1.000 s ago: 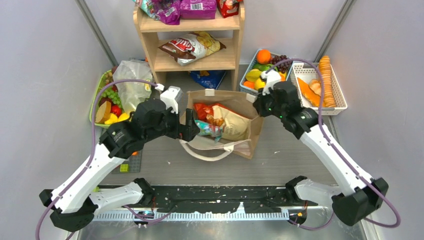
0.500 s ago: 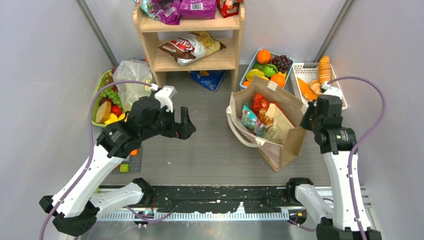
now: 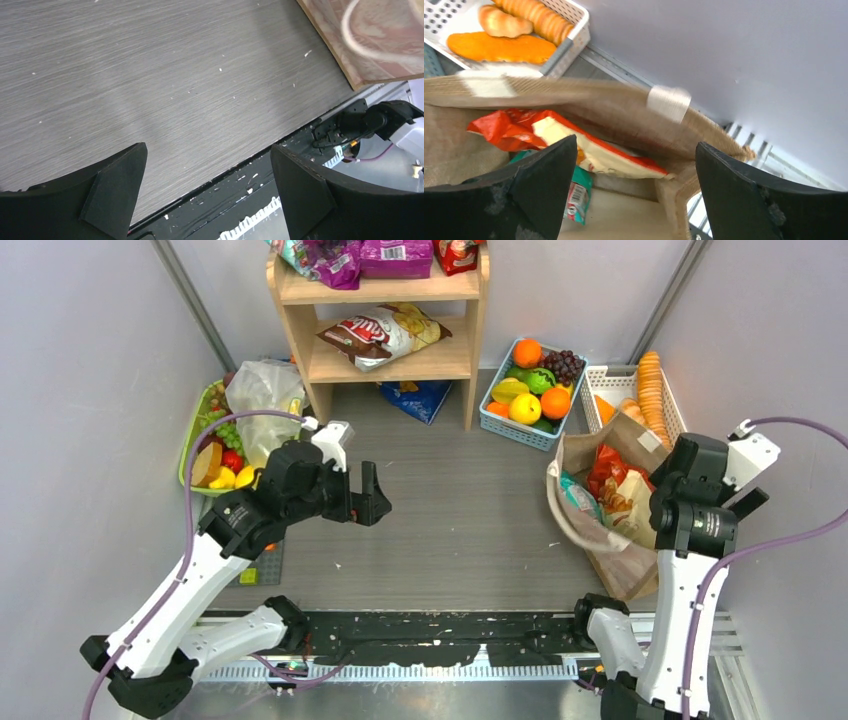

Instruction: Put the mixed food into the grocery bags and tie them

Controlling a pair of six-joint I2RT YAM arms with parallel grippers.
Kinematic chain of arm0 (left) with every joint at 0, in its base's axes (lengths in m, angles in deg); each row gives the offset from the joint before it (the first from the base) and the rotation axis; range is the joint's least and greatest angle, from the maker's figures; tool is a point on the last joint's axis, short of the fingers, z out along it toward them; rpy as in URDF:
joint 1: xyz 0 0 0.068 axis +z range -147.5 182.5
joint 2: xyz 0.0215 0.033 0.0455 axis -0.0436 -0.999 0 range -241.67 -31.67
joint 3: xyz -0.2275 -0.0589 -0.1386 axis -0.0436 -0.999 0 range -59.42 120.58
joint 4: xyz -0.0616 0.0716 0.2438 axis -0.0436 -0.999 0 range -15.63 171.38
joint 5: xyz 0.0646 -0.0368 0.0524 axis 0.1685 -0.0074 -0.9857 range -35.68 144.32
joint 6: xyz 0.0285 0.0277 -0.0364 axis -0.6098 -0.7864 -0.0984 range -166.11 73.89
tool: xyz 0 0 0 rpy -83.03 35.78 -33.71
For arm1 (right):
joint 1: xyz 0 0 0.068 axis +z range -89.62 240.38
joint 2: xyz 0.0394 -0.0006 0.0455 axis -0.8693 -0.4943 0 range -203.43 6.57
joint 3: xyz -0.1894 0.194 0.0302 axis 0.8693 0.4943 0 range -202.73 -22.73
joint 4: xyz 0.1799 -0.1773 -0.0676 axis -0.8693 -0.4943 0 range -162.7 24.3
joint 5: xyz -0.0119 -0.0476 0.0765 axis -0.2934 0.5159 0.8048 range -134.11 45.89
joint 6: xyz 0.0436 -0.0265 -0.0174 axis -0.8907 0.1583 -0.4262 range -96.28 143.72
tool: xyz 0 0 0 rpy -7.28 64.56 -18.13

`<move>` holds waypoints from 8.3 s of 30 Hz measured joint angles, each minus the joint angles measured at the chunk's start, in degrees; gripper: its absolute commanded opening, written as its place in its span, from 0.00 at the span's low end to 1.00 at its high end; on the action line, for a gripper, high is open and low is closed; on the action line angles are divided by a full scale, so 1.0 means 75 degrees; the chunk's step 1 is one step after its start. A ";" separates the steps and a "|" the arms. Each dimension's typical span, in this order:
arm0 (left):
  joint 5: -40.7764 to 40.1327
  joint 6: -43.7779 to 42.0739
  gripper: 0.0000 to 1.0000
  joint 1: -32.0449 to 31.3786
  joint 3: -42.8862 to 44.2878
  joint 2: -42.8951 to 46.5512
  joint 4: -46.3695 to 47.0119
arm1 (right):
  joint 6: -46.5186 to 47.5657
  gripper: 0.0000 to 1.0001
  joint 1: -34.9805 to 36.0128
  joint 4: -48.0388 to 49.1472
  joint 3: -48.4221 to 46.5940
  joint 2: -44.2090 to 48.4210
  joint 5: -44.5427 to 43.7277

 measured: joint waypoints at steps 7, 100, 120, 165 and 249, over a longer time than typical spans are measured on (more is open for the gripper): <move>-0.0329 -0.0047 1.00 0.0472 -0.0064 0.0425 -0.0085 | 0.1122 0.96 -0.0009 0.0615 -0.1032 -0.0542 0.0699; 0.1186 -0.0265 0.81 0.0670 -0.2197 0.0595 0.0950 | 0.1145 0.74 0.7227 0.3474 0.2282 -0.1480 0.4645; -0.0207 0.1020 0.93 0.0560 -0.4229 -0.0035 0.2908 | 0.1655 0.35 0.9092 0.5869 0.4514 -0.3142 0.5281; -0.1081 0.0507 0.98 0.2060 -0.1317 -0.1443 0.2739 | -0.2661 0.05 0.6674 0.6344 0.3984 -0.0918 0.5884; -0.0947 -0.0705 0.00 0.0117 -0.0425 -0.0032 -0.1087 | 0.3133 0.92 0.8798 0.3850 0.1090 -0.1530 0.5557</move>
